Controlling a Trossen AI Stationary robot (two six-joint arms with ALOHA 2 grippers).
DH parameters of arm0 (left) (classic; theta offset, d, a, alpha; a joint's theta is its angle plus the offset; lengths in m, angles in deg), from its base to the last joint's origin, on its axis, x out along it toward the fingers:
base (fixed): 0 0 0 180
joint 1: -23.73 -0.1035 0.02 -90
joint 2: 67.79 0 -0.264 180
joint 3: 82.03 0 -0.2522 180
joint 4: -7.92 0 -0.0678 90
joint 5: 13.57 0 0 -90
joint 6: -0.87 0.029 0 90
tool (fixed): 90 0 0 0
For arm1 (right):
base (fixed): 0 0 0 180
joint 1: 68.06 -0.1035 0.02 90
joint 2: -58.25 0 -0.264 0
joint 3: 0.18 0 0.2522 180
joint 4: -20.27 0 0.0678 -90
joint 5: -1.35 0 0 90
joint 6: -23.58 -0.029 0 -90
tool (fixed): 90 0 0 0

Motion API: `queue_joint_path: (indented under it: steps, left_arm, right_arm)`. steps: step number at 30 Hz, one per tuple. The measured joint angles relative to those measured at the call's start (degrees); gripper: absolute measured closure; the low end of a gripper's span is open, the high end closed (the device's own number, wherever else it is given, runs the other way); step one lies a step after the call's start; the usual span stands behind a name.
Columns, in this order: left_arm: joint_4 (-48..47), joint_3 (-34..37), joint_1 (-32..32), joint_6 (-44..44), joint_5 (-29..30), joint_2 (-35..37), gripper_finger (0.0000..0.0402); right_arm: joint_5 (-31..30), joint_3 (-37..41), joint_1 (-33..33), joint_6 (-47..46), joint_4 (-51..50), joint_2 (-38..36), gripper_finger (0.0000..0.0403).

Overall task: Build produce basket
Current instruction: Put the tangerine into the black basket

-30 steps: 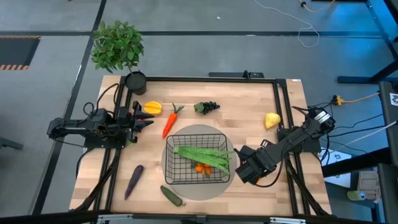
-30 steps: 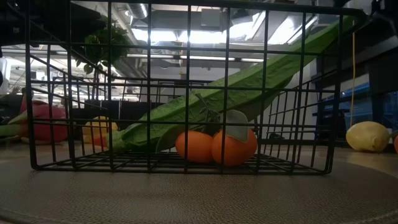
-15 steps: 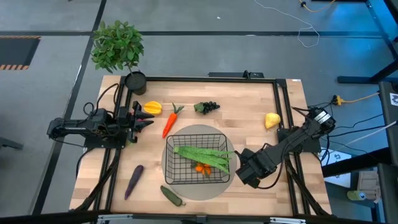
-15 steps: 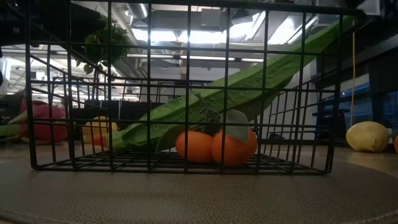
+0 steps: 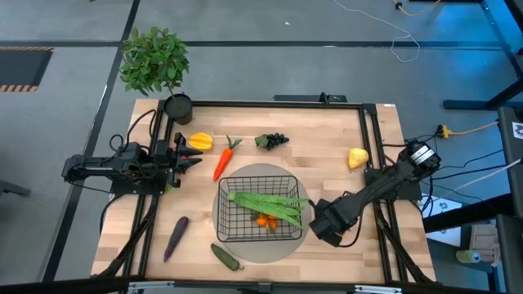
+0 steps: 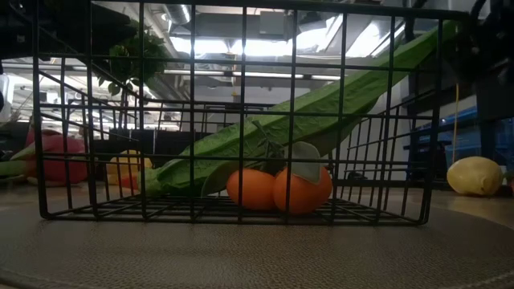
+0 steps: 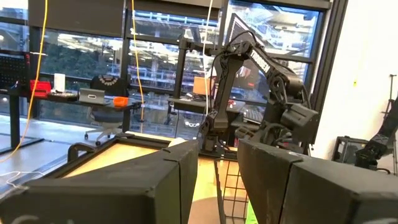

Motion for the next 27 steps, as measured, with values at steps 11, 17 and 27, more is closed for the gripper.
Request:
queue_joint_path:
  steps: [11, 17, 27]
  left_arm:
    - [0.07, 0.00, -0.01, 0.01, 0.02, 0.00, 0.0296]
    - [0.22, 0.00, 0.00, 0.01, 0.01, 0.00, 0.0296]
    - [0.31, -0.01, -0.01, 0.01, 0.02, 0.00, 0.0296]
  right_arm:
    - [-1.45, -0.12, 0.09, 0.06, 4.56, 0.00, 0.0266]
    - [-1.52, -0.09, 0.70, -0.05, 4.91, 0.00, 0.0266]
    - [-1.50, 0.00, 0.68, -0.07, 4.78, 0.00, 0.0266]
